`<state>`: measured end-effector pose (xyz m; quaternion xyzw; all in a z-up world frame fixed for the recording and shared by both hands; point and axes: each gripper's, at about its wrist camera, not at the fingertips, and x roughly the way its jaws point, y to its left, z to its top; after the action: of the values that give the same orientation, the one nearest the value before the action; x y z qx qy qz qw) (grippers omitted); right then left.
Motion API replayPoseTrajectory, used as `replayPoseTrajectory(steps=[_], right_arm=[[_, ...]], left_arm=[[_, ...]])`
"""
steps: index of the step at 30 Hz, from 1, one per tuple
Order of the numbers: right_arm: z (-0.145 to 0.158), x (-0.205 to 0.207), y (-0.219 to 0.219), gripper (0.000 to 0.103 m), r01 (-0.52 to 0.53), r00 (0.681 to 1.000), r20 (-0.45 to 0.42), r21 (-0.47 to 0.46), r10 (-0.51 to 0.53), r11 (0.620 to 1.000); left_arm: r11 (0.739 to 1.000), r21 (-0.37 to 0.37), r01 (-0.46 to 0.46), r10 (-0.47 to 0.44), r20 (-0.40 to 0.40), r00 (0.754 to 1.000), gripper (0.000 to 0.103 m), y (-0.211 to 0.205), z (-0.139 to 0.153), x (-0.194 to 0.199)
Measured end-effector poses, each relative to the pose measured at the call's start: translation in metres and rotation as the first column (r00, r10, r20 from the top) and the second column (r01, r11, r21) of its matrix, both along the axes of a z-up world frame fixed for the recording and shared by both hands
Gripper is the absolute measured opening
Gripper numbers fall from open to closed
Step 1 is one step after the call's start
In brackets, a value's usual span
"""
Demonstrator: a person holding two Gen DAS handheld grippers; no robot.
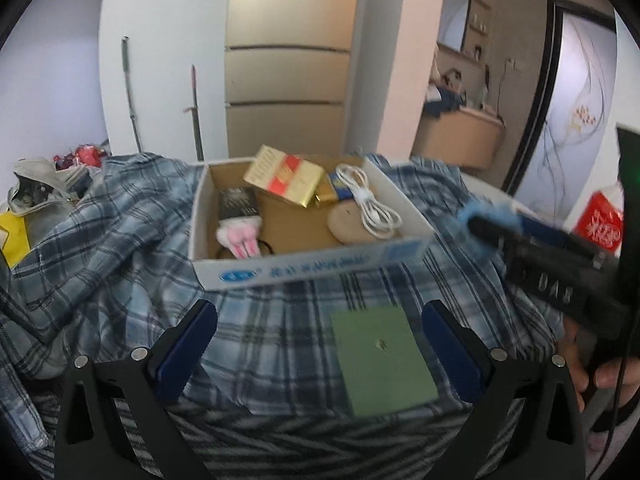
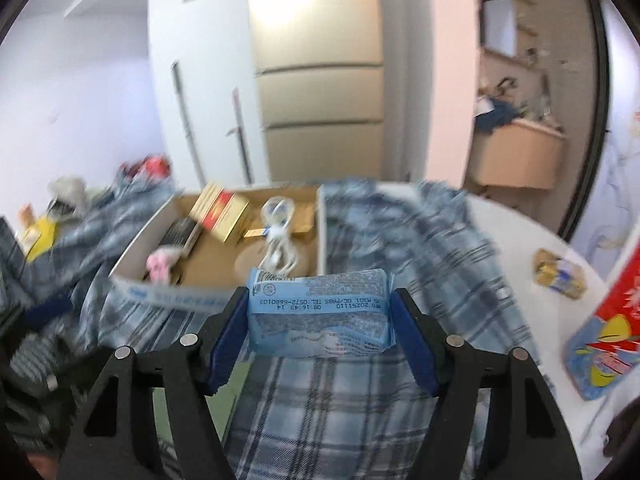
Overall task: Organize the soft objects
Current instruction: 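Lower the right tool onto the blue mask packet and close it, then lower the left tool onto the green pad and close it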
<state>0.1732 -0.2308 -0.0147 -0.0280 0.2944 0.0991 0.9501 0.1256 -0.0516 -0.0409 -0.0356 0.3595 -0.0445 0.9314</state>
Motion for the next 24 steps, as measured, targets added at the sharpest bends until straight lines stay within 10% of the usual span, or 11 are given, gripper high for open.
replayPoseTrajectory(steps=[9,24], right_arm=[[0.024,-0.023,-0.002,0.069,0.064,0.985,0.163,-0.022,-0.06,0.998],[0.038,-0.038,-0.007,0.069,0.049,0.971,0.234,0.021,-0.053,0.999]], left_arm=[[0.996,0.01,0.088,-0.083,-0.249,0.965,0.092,-0.048,-0.025,0.011],[0.992,0.082,0.097,-0.056,-0.398,0.915,0.09,-0.071,-0.064,0.028]])
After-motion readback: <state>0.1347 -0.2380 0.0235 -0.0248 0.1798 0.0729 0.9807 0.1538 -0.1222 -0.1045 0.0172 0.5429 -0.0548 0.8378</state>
